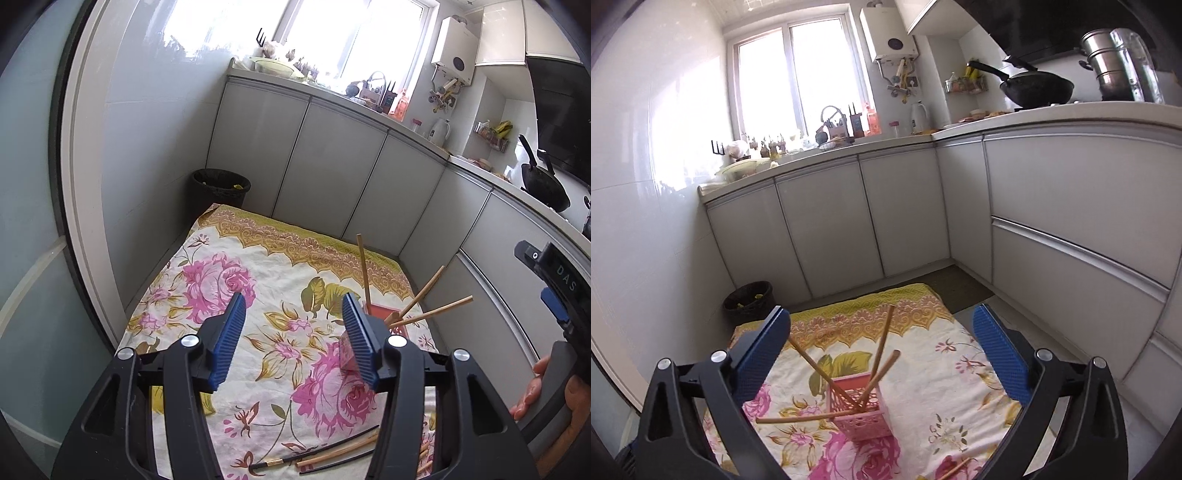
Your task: Organize utensils
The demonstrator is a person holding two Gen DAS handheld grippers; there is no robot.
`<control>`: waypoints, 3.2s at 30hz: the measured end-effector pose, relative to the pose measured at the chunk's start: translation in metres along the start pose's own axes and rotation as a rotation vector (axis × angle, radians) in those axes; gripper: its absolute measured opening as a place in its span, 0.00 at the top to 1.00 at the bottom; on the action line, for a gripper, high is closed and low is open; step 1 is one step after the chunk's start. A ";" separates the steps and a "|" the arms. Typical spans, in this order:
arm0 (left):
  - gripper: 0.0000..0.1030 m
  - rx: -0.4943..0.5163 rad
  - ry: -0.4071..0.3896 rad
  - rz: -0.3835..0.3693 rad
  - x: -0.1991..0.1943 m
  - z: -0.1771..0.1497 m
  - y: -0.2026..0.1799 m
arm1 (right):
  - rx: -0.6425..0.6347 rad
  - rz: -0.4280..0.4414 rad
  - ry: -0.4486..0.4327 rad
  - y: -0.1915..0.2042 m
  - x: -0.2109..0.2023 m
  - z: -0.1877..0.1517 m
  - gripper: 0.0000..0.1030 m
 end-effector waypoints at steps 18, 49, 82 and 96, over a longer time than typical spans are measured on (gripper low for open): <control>0.07 0.249 0.104 0.048 -0.019 -0.045 -0.065 | -0.067 -0.186 0.387 -0.093 -0.081 -0.092 0.06; 0.07 0.640 0.204 -0.180 -0.086 -0.113 -0.153 | 0.148 -0.068 0.474 -0.152 -0.155 -0.121 0.06; 0.07 0.447 0.205 -0.144 -0.114 -0.095 -0.142 | 0.225 -0.045 0.426 -0.152 -0.198 -0.101 0.06; 0.07 0.455 0.232 -0.164 -0.109 -0.095 -0.137 | 0.214 -0.019 0.415 -0.130 -0.198 -0.099 0.06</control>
Point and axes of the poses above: each gripper's, at about its wrist camera, not at the fingertips, and x roughly the way its jaws point, y to its left, z to its top, the point moved 7 cm from there along x, roughly the way its jaws point, and after that the axes turned 1 degree about y, right-handed, at the moved point
